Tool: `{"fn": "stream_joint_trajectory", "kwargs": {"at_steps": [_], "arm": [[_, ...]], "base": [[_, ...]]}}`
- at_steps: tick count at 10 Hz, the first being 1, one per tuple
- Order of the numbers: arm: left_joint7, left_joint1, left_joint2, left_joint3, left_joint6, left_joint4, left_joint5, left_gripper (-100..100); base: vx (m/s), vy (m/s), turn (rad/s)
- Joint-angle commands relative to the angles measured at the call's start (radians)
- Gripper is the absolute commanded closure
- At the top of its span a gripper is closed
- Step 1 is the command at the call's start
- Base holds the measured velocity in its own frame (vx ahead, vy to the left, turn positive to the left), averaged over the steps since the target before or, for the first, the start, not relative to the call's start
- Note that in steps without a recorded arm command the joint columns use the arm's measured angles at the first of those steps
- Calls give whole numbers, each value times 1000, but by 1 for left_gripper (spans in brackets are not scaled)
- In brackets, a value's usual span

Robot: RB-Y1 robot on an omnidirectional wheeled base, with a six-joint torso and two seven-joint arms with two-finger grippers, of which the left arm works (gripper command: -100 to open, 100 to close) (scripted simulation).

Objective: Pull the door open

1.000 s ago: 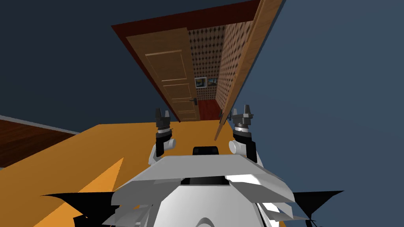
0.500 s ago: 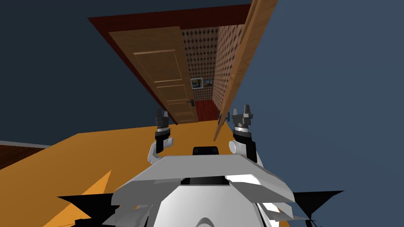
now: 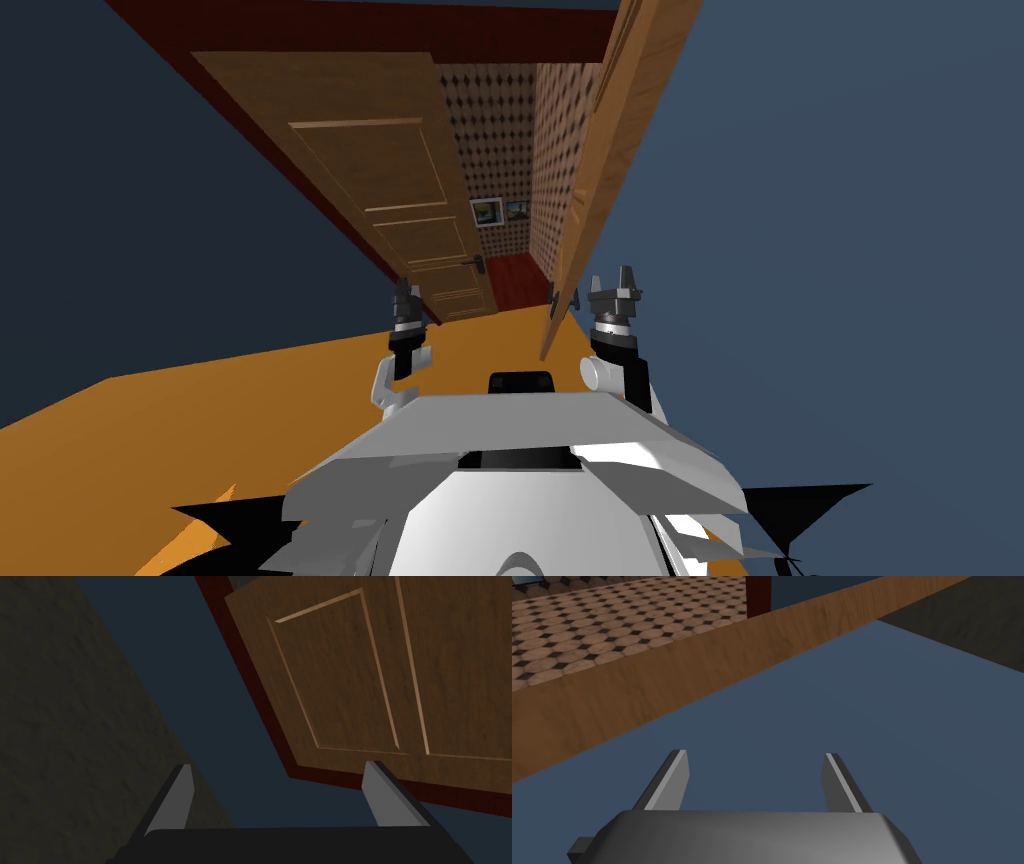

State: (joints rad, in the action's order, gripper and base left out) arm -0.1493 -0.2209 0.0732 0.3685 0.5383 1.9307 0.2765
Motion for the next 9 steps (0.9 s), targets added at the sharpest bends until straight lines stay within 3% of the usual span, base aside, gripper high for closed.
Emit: {"fn": "stream_joint_trajectory", "kwargs": {"at_steps": [1, 9], "arm": [[-31, 25, -1, 44, -5, -39, 42, -100], [-182, 166, -7, 270, -34, -250, 249, -100]], "base": [[93, 34, -227], [89, 49, -190]]}}
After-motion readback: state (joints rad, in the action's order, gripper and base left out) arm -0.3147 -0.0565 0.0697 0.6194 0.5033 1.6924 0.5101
